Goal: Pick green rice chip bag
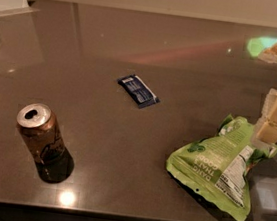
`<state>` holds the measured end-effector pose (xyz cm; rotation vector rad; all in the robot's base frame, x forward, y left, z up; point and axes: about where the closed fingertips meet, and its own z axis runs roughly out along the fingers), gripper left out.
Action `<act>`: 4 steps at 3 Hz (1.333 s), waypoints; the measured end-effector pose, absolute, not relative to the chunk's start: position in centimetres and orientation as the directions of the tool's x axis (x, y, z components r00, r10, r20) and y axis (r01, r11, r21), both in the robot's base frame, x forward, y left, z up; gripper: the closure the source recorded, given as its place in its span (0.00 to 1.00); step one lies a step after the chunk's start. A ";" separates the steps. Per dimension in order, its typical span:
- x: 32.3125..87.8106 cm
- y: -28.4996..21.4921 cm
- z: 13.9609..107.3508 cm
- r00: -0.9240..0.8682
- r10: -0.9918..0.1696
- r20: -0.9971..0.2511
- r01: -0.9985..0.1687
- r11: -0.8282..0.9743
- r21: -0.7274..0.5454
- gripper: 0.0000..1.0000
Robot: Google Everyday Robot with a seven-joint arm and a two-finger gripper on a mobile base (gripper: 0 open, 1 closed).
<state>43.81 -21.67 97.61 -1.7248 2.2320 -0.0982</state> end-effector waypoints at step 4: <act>43.5 -22.7 94.4 -0.077 -0.984 -0.160 -0.980 0.104 -0.171 0.00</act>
Offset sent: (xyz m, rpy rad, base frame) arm 0.0023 -0.0096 -0.0197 -0.0336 0.0994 0.0979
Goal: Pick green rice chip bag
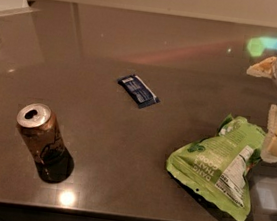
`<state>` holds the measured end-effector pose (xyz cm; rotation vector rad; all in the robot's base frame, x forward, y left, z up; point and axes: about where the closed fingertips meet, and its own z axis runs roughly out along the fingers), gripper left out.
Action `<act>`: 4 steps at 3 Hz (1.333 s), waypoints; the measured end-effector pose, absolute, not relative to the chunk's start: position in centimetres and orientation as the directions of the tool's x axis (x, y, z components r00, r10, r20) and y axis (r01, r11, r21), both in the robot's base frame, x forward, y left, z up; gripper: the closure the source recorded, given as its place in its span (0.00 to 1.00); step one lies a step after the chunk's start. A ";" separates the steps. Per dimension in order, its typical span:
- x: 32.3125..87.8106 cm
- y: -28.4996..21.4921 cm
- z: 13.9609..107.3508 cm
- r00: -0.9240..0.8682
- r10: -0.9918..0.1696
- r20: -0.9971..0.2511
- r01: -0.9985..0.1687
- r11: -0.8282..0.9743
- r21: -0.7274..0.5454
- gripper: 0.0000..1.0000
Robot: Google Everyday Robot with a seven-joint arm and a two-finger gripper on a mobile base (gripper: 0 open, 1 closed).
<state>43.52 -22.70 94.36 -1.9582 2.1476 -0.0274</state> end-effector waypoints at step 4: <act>42.1 -25.6 89.0 -0.284 -0.954 -0.099 -0.955 0.291 -0.057 0.00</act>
Offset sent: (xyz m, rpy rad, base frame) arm -0.0265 -0.0285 -0.0484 -0.0627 0.0917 -0.0882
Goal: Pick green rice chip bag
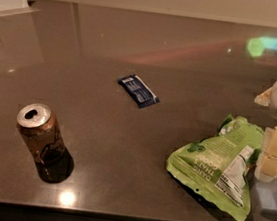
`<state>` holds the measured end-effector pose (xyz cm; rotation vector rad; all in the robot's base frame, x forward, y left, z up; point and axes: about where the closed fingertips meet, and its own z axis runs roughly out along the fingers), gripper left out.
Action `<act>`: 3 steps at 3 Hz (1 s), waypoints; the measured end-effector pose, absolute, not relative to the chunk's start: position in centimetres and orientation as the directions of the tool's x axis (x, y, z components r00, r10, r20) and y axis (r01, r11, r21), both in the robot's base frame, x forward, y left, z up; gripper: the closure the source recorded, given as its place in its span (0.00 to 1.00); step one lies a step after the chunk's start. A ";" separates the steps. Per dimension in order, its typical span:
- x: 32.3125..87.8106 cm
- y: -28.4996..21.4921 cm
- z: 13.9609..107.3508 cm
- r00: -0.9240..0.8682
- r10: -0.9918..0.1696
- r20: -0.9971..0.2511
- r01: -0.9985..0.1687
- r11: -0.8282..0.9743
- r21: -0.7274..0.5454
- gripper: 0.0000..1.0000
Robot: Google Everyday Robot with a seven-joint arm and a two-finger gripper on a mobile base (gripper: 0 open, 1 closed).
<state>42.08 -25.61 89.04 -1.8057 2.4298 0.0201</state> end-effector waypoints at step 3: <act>41.0 -23.4 86.4 -0.388 -0.898 -0.207 -0.922 0.378 0.087 0.17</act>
Offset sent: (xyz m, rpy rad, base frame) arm -0.0179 0.0207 -0.0304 0.1645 0.1399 -0.1188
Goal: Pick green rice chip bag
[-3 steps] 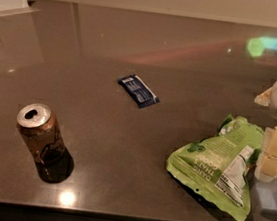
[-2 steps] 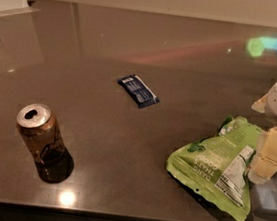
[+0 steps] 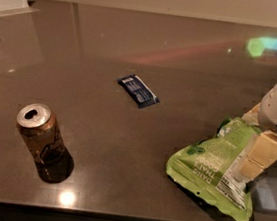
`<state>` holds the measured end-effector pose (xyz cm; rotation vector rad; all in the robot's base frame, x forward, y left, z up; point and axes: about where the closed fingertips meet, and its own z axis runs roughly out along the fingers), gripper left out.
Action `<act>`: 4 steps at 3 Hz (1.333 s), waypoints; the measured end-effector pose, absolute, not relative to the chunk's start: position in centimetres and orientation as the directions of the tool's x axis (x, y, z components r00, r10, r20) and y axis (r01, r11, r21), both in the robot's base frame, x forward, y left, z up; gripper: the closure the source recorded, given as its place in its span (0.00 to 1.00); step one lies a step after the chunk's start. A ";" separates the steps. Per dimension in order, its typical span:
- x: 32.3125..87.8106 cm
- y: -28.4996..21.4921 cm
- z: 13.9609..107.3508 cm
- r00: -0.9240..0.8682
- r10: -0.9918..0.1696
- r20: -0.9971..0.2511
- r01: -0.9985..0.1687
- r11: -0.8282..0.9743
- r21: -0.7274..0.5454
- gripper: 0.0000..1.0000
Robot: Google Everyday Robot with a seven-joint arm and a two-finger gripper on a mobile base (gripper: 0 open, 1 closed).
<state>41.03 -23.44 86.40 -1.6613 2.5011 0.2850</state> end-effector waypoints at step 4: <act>43.0 -21.2 89.5 -0.403 -0.864 -0.300 -0.914 0.396 0.088 1.00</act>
Offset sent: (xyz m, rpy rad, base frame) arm 0.0011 0.0223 0.0094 0.0912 0.0346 -0.0269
